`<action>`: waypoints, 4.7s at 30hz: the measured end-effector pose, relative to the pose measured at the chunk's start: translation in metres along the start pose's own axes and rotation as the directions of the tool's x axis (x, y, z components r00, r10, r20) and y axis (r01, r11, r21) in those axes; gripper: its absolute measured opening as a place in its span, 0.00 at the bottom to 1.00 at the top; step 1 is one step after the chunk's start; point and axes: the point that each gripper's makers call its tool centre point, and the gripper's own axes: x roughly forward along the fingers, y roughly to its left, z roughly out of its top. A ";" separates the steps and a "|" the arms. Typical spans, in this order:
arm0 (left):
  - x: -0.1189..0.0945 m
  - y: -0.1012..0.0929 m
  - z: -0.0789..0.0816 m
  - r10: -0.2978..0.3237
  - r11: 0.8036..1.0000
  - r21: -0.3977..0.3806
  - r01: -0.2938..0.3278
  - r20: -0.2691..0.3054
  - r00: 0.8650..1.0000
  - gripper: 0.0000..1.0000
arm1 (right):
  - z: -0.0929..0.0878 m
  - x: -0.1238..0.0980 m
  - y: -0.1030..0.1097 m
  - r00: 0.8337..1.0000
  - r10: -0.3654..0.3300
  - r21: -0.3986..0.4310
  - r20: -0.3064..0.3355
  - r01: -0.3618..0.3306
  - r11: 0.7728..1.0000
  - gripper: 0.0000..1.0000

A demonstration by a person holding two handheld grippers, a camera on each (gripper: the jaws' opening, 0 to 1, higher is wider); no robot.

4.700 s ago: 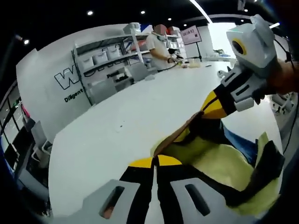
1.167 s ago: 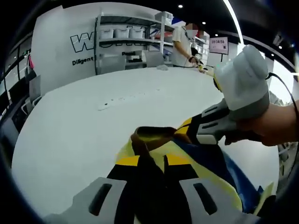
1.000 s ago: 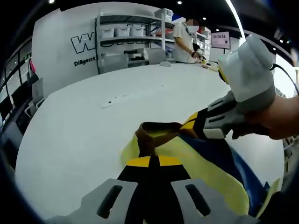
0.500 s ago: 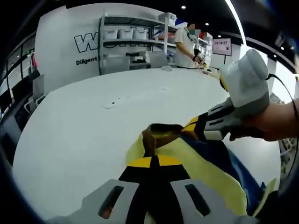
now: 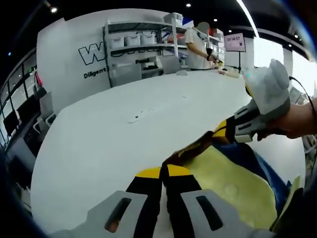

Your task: Fold the garment on the visible template until the final outline fits inside the template.

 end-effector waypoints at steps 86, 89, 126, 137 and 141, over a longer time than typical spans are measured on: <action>-0.076 -0.101 -0.017 -0.381 0.908 0.184 0.377 -0.009 0.924 0.16 | 0.009 -0.078 0.017 0.995 0.041 0.101 0.096 -0.051 0.994 0.39; -0.080 -0.113 -0.024 -0.412 0.889 0.206 0.408 -0.027 0.911 0.16 | 0.006 -0.081 0.018 0.994 0.044 0.106 0.099 -0.054 0.993 0.39; -0.106 -0.201 -0.089 -0.652 0.567 0.390 0.725 -0.325 0.685 0.01 | -0.037 -0.130 0.053 0.987 0.129 0.143 0.093 -0.141 0.980 0.46; -0.122 -0.193 -0.083 -0.676 0.569 0.420 0.707 -0.251 0.693 0.00 | -0.051 -0.144 0.054 0.987 0.133 0.167 0.085 -0.146 0.975 0.46; -0.130 -0.191 -0.078 -0.698 0.539 0.482 0.691 -0.204 0.686 0.00 | -0.059 -0.147 0.054 0.988 0.132 0.176 0.077 -0.144 0.974 0.46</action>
